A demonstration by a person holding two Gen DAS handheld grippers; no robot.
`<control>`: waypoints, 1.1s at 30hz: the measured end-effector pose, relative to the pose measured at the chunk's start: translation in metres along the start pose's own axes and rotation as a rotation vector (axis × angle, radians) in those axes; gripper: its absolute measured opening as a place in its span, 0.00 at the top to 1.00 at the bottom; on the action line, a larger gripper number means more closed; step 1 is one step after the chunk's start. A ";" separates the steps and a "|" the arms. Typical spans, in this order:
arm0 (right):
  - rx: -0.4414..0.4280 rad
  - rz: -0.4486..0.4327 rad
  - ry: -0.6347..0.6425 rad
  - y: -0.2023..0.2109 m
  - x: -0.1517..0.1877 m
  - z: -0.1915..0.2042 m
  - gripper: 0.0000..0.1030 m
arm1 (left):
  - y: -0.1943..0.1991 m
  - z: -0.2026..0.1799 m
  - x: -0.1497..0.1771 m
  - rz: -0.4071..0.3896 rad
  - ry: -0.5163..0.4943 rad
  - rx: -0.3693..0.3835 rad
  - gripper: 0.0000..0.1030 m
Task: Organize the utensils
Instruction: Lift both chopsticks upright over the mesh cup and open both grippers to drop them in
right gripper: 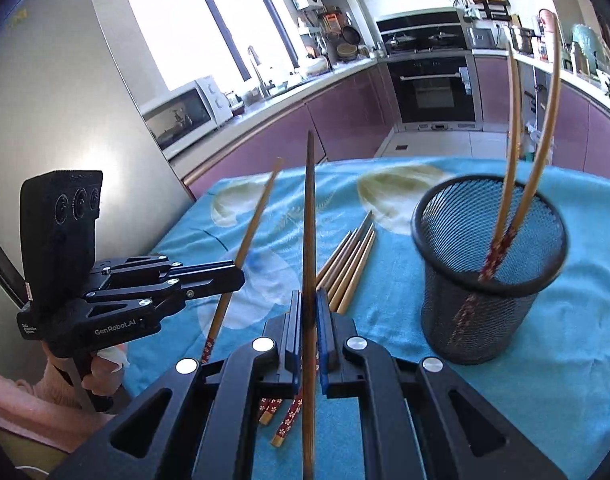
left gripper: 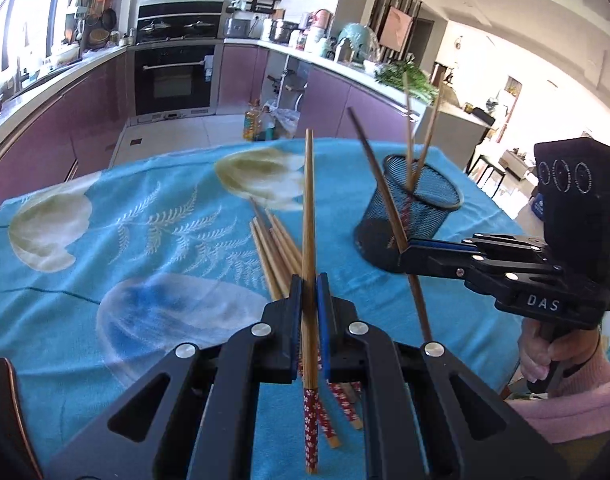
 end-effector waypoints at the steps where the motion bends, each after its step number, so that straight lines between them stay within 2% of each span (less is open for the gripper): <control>1: -0.003 -0.013 -0.003 0.005 -0.002 -0.001 0.94 | 0.004 -0.004 -0.003 -0.011 -0.008 0.011 0.92; 12: -0.017 -0.145 0.003 0.050 -0.026 -0.007 0.94 | 0.032 -0.035 -0.034 -0.103 -0.045 0.112 0.92; 25: 0.036 -0.261 0.024 0.093 -0.060 -0.034 0.94 | 0.036 -0.062 -0.090 -0.185 -0.093 0.172 0.92; 33: 0.075 -0.325 0.041 0.116 -0.078 -0.044 0.94 | 0.036 -0.084 -0.124 -0.240 -0.141 0.183 0.92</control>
Point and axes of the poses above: each gripper's, at about its wrist camera, not at the fingertips, and y roughly against the way its jaws point, z to its left, x to its underside, the point moved 2 cm from there along -y, roughly the way its jaws point, and after that the axes turned 5 degrees about x, right-handed, at the moved point
